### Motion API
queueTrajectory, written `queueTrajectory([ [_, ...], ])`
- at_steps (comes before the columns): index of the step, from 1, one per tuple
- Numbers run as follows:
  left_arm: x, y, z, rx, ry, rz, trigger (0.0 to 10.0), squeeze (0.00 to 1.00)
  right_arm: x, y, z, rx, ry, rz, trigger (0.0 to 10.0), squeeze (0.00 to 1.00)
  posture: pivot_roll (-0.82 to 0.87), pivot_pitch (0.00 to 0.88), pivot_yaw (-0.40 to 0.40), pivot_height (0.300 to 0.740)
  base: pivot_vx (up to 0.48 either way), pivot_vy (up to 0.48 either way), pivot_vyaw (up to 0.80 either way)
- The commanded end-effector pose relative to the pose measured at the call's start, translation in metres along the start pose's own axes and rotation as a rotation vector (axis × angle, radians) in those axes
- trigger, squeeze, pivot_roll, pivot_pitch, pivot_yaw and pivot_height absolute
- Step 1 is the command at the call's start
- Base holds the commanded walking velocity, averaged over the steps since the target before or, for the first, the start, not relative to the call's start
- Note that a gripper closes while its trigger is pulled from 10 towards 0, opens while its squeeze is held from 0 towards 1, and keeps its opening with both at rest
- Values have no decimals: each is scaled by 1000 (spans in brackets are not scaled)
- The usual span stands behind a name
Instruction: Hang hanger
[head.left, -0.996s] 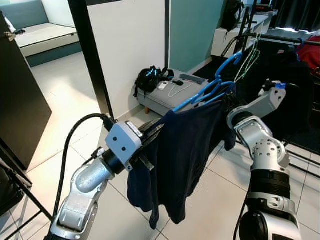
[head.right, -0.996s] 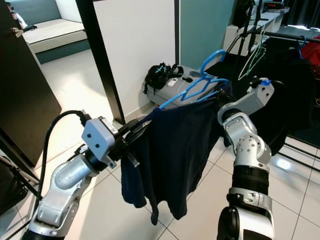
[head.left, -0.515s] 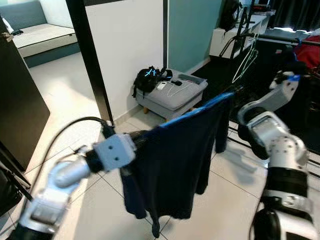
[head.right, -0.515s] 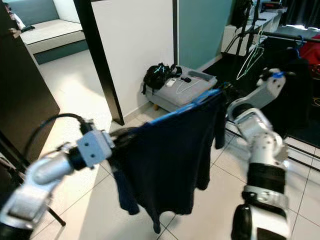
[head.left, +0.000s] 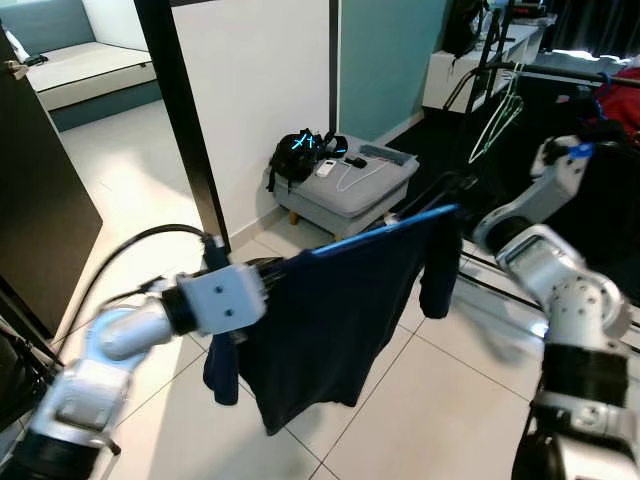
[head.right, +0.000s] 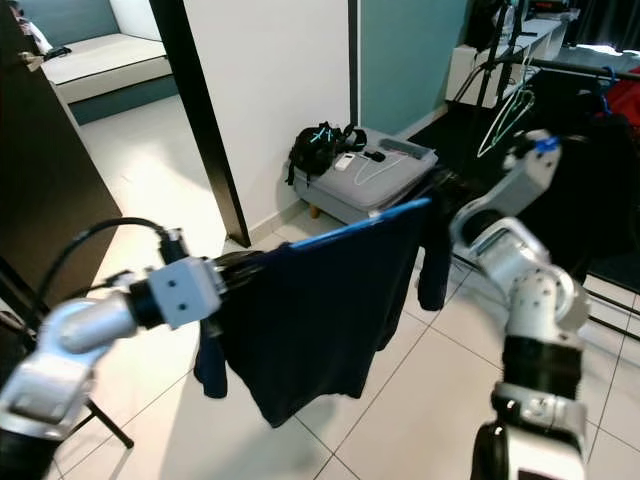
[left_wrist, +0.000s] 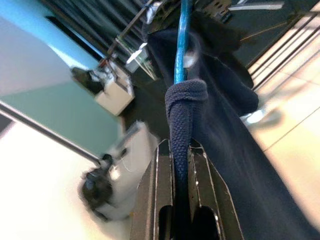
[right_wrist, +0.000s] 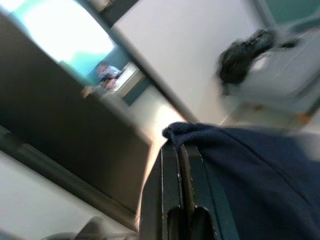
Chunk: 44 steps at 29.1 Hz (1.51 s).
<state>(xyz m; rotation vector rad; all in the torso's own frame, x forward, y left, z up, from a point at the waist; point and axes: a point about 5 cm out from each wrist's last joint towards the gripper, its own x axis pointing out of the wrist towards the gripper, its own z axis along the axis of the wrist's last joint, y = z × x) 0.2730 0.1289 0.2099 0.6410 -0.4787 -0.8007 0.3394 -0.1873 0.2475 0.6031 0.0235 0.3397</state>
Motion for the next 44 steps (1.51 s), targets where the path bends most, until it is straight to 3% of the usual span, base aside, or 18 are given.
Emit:
queueTrajectory([
  [1,7,0,11,-1,-62,5,10000,0,3,24,-10,-17,64,139,0,0,-74,0,30,735,0,0,0],
  [3,12,-5,13,-77,-87,54,10000,0,-5,40,-25,-57,173,275,0,0,-72,0,28,735,0,0,0],
  [6,14,-4,12,-124,-93,90,10000,0,-13,47,-37,-93,258,355,0,0,-70,0,26,735,0,0,0],
  [11,10,1,9,-144,-81,113,10000,0,-18,46,-42,-122,298,366,0,0,-69,0,28,735,0,0,0],
  [14,2,12,2,-161,-45,161,10000,0,-28,35,-39,-169,308,364,0,0,-64,0,29,735,0,0,0],
  [16,-1,16,0,-166,-36,174,10000,0,-31,29,-33,-185,293,353,0,0,-62,0,30,735,0,0,0],
  [18,-8,20,-4,-165,-11,188,10000,0,-34,7,-14,-209,222,255,0,0,-65,0,31,735,0,0,0],
  [20,-10,21,-6,-166,2,194,10000,0,-36,-2,-5,-221,190,211,0,0,-65,0,31,735,0,0,0],
  [22,-14,22,-9,-171,24,202,10000,0,-41,-22,24,-229,50,113,0,0,-65,0,31,735,0,0,0],
  [27,-15,20,-9,-179,32,198,10000,0,-52,-41,56,-208,-98,37,0,0,-64,0,31,735,0,0,0],
  [33,-17,20,-10,-182,37,195,10000,0,-59,-53,63,-202,-119,-8,0,0,-65,0,31,735,0,0,0],
  [37,-17,21,-10,-183,37,195,10000,0,-59,-50,55,-211,-81,16,0,0,-66,0,33,735,0,0,0],
  [38,-16,20,-9,-188,30,189,10000,0,-57,-37,40,-231,-22,103,0,0,-65,0,36,735,0,0,0],
  [40,-16,20,-9,-188,30,189,10000,0,-57,-37,40,-231,-22,103,0,0,-65,0,36,735,0,0,0],
  [41,-13,18,-7,-196,17,181,10000,0,-54,-22,26,-242,26,196,0,0,-63,0,38,735,0,0,0],
  [42,-13,18,-7,-196,17,181,10000,0,-54,-22,26,-242,26,196,0,0,-63,0,38,735,0,0,0],
  [43,-10,15,-5,-203,7,174,10000,0,-53,-7,14,-246,61,282,0,0,-64,0,39,735,0,0,0],
  [44,-10,15,-5,-203,7,174,10000,0,-53,-7,14,-246,61,282,0,0,-64,0,39,735,0,0,0],
])
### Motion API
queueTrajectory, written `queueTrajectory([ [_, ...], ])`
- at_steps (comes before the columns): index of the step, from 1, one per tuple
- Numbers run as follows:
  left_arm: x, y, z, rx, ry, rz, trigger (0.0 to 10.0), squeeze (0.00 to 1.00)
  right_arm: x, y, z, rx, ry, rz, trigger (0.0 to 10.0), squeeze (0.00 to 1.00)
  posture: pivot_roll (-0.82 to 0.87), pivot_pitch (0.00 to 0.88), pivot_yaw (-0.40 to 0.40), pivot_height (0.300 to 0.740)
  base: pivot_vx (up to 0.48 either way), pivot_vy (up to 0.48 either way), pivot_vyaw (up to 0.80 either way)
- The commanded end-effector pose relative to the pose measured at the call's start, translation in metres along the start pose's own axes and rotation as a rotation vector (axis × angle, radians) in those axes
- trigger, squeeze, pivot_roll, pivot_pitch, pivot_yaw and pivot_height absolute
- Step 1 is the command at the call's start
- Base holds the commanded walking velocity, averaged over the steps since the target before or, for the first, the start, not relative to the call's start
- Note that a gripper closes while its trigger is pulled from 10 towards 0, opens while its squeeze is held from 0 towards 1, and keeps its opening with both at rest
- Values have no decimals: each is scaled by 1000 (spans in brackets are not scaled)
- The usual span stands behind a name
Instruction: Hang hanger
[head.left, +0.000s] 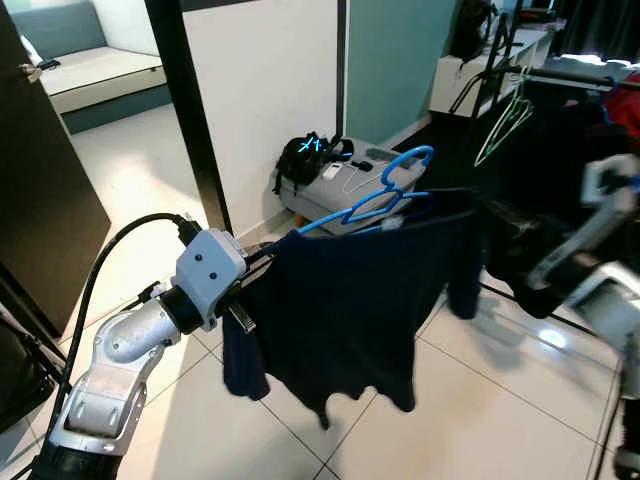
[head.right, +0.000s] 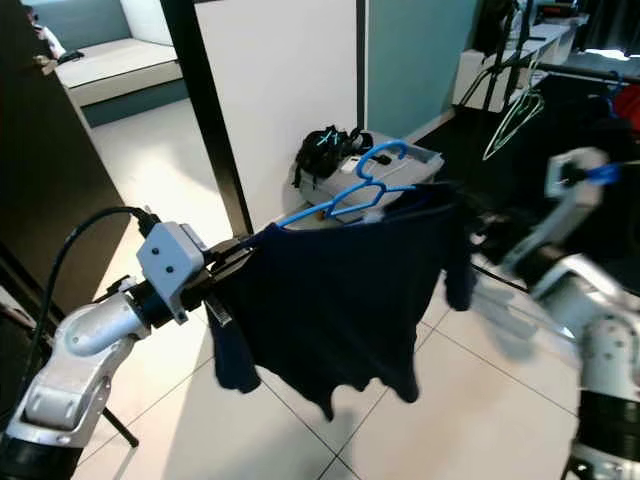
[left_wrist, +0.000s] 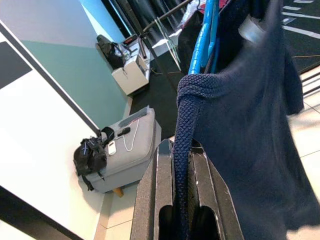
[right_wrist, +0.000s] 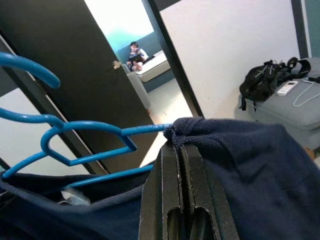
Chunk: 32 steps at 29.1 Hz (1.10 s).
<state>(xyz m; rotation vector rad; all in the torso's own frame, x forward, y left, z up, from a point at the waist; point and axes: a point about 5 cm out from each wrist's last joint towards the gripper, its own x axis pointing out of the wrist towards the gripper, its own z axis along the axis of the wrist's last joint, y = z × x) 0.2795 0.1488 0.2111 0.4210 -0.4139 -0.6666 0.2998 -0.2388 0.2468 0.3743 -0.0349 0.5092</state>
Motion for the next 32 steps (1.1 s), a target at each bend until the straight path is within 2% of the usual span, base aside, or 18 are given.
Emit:
queueTrajectory([
  [1,1,-1,5,-6,-22,2,10000,0,5,21,-4,-19,17,114,0,0,-64,0,39,735,0,0,0],
  [2,4,-5,6,-18,-33,-4,10000,0,11,37,-10,-20,33,196,0,0,-64,0,39,735,0,0,0],
  [4,4,-5,6,-18,-33,-4,10000,0,11,37,-10,-20,33,196,0,0,-64,0,39,735,0,0,0],
  [6,10,-13,7,-39,-47,-12,10000,0,20,56,-15,-9,28,291,0,0,-68,0,33,735,0,0,0],
  [7,10,-13,7,-39,-47,-12,10000,0,20,56,-15,-9,28,291,0,0,-68,0,33,735,0,0,0],
  [9,14,-17,8,-55,-56,-15,10000,0,24,67,-14,11,4,346,0,0,-70,0,31,735,0,0,0],
  [16,15,-19,8,-59,-58,-15,10000,0,25,70,-22,-10,55,362,0,0,-71,0,29,735,0,0,0],
  [17,15,-16,7,-54,-50,-3,10000,0,21,63,-35,-69,147,324,0,0,-71,0,28,735,0,0,0],
  [18,13,-12,6,-47,-36,10,10000,0,18,52,-45,-121,226,256,3608,0,-70,0,29,735,0,0,0],
  [20,13,-12,6,-47,-36,10,10000,0,18,52,-45,-121,226,256,3608,0,-70,0,29,735,0,0,0],
  [21,10,-7,2,-43,-13,32,10000,0,15,34,-49,-153,262,138,10000,0,-70,0,29,735,0,0,0],
  [23,10,-7,2,-43,-13,32,10000,0,15,34,-49,-153,262,138,10000,0,-70,0,29,735,0,0,0],
  [24,7,-3,0,-41,3,47,10000,0,13,22,-50,-169,275,59,10000,0,-70,0,29,735,0,0,0],
  [25,4,0,-4,-53,30,66,10000,0,11,12,-46,-175,249,-5,10000,1000,-70,0,32,735,0,0,0],
  [29,1,1,-7,-68,49,78,10000,0,9,6,-44,-181,235,-36,10000,1000,-66,0,31,735,0,0,0],
  [32,-7,4,-12,-87,76,94,10000,0,0,-2,-40,-181,212,-41,10000,1000,-60,0,29,735,0,0,0],
])
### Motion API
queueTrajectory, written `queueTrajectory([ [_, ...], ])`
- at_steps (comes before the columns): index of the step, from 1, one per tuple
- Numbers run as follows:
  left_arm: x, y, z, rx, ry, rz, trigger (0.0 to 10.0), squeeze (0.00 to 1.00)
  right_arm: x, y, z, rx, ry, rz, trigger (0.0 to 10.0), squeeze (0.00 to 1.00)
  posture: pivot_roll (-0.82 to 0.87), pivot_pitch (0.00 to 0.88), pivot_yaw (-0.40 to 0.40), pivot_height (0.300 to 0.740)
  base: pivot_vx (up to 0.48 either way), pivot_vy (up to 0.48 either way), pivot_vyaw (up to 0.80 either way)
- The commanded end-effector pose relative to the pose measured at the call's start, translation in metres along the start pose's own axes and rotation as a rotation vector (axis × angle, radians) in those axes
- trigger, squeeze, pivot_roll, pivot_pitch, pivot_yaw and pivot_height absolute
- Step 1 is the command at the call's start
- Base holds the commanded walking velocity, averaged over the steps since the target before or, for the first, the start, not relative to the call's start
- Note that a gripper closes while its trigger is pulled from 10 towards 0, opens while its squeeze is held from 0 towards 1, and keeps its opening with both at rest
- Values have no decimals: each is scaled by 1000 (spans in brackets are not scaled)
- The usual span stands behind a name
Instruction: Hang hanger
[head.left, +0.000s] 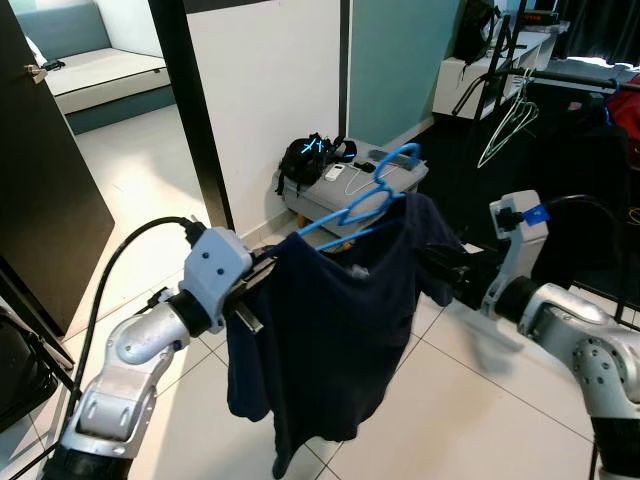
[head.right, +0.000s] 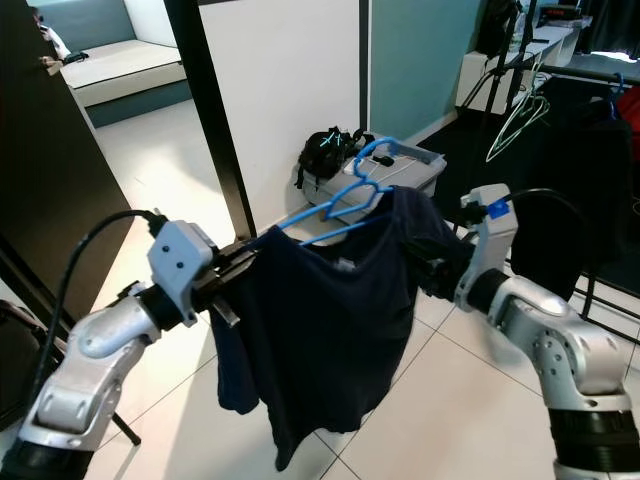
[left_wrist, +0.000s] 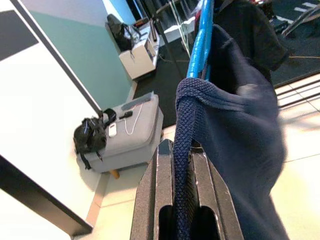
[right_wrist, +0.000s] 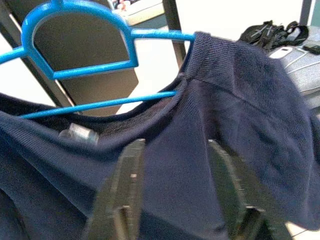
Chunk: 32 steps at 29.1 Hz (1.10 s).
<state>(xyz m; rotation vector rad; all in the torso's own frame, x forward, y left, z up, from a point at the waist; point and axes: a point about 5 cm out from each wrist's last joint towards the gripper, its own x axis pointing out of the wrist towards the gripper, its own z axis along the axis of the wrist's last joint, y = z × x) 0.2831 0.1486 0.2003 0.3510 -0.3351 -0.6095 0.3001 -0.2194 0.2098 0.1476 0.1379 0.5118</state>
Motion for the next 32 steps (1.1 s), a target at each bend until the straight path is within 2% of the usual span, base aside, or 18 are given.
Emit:
queueTrajectory([
  [1,-13,14,-5,-15,27,51,10000,0,-12,-16,0,-4,-12,-45,10000,1000,-59,0,29,735,0,0,0],
  [4,-17,18,-8,-20,39,62,10000,0,-17,-23,1,-4,-15,-69,10000,1000,-58,0,29,735,0,0,0],
  [5,-21,22,-10,-38,44,77,10000,0,-20,-29,2,0,-23,-94,10000,847,-58,0,29,735,0,0,0],
  [6,-21,22,-10,-38,44,77,10000,0,-20,-29,2,0,-23,-94,10000,847,-58,0,29,735,0,0,0],
  [7,-23,23,-12,-78,44,88,10000,0,-22,-33,3,34,-48,-121,10000,259,-60,0,29,735,0,0,0],
  [8,-23,23,-12,-78,44,88,10000,0,-22,-33,3,34,-48,-121,10000,259,-60,0,29,735,0,0,0],
  [9,-22,19,-14,-140,40,93,10000,0,-20,-36,3,68,-79,-141,10000,0,-60,0,29,735,0,0,0],
  [11,-18,6,-18,-294,30,108,10000,0,-14,-40,-3,132,-125,-217,10000,0,-60,0,29,735,0,0,0],
  [12,-18,6,-18,-294,30,108,10000,0,-14,-40,-3,132,-125,-217,10000,0,-60,0,29,735,0,0,0],
  [14,-17,0,-19,-376,20,113,10000,0,-11,-42,-8,170,-135,-247,10000,0,-57,0,32,735,0,0,0],
  [15,-15,-5,-19,-477,-11,134,10000,0,-7,-41,-16,208,-125,-262,10000,0,-55,0,28,735,0,0,0],
  [16,-15,-5,-19,-477,-11,134,10000,0,-7,-41,-16,208,-125,-262,10000,0,-55,0,28,735,0,0,0],
  [17,-14,-14,-21,-622,-40,122,10000,0,-3,-41,-27,262,-117,-284,10000,0,-58,0,26,735,0,0,-800],
  [18,-14,-26,-25,-656,-14,89,10000,0,3,-35,-44,295,-84,-302,10000,0,-62,0,21,735,0,0,-800],
  [23,-17,-41,-31,-645,28,29,10000,0,10,-26,-68,259,-7,-331,10000,0,-63,0,20,735,0,0,-800],
  [24,-17,-44,-34,-621,52,16,10000,0,12,-25,-70,160,30,-334,10000,0,-80,0,27,735,0,0,-800],
  [28,-17,-41,-29,-594,12,37,10000,0,12,-25,-70,51,67,-344,10000,0,-81,0,26,735,0,0,-800],
  [32,-19,-30,-30,-623,25,138,10000,0,3,-32,-66,46,40,-404,10000,0,-97,0,37,735,0,0,-800],
])
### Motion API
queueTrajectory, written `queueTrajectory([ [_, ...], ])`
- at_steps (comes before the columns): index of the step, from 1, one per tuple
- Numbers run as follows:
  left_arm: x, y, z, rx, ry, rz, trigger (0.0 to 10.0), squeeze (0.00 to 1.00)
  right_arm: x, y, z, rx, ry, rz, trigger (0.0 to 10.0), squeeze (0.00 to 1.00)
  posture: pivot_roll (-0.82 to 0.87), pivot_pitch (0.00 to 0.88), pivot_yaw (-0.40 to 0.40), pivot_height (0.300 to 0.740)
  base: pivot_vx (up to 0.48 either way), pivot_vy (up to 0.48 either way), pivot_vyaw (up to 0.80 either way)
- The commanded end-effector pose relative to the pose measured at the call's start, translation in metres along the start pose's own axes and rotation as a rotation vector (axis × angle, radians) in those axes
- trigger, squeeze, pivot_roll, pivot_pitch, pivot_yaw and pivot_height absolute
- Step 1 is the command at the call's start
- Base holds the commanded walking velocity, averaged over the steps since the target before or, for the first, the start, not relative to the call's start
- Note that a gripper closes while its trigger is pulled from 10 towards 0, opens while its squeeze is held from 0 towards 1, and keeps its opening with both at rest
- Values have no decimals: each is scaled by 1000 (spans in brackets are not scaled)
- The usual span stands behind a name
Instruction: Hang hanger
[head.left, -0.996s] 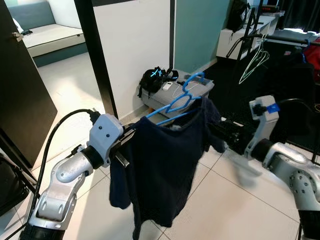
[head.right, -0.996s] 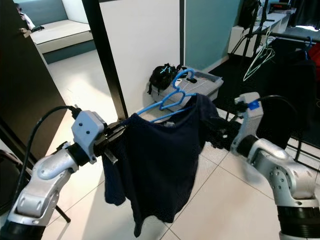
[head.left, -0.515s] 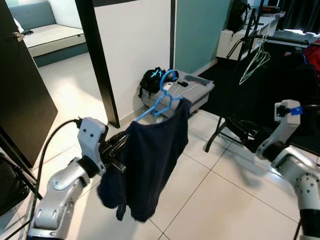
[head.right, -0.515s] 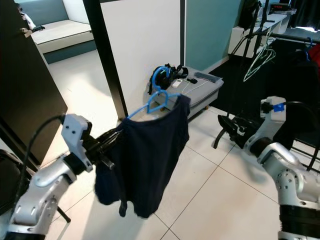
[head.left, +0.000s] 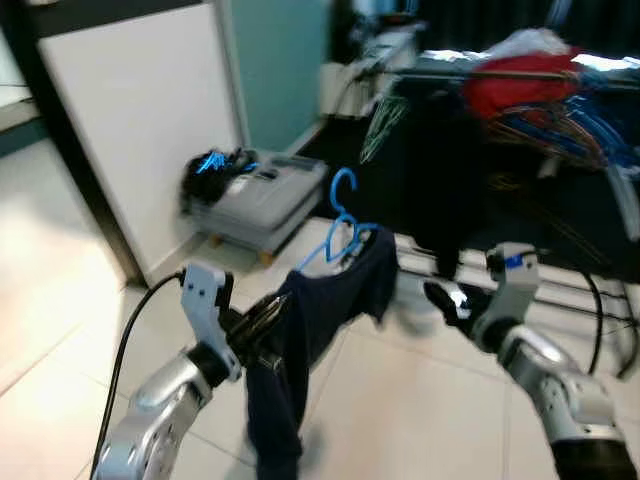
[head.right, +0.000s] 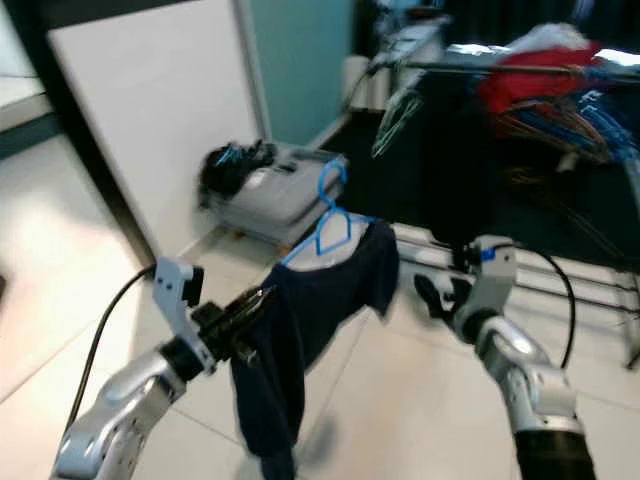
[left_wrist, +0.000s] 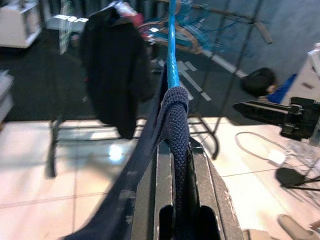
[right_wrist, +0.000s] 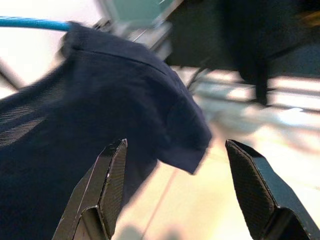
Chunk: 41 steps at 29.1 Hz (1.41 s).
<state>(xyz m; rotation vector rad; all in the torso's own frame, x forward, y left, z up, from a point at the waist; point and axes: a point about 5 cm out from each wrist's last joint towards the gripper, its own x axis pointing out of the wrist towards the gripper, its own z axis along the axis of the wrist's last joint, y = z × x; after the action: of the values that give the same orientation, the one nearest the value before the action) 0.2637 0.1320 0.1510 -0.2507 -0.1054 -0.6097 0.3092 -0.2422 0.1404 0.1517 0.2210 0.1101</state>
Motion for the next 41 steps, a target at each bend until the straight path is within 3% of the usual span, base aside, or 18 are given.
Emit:
queueTrajectory([
  [1,-4,9,9,3,-34,63,10000,0,-1,3,-2,-2,-8,-1,10000,0,-97,0,37,735,0,0,-800],
  [6,-9,22,15,-31,-77,165,10000,0,-5,-3,-1,-19,-31,-38,10000,0,-91,0,29,735,0,0,-800],
  [9,-12,27,18,-7,-92,202,10000,0,-6,-7,2,-18,-65,-49,10000,0,-88,0,27,735,480,0,-800],
  [13,-8,20,18,21,-95,164,10000,0,-4,-3,6,-5,-118,-28,10000,0,-87,0,27,735,480,0,0],
  [21,-5,16,18,31,-89,129,10000,0,-4,1,4,9,-110,-5,10000,0,-97,0,35,735,480,0,-400],
  [29,2,3,20,45,-95,71,10000,0,-6,-2,4,41,-130,-5,10000,0,-102,0,38,735,480,0,-800],
  [41,23,-30,23,-10,-130,2,10000,0,-4,-1,6,48,-150,-1,10000,0,-103,0,42,735,480,0,-733],
])
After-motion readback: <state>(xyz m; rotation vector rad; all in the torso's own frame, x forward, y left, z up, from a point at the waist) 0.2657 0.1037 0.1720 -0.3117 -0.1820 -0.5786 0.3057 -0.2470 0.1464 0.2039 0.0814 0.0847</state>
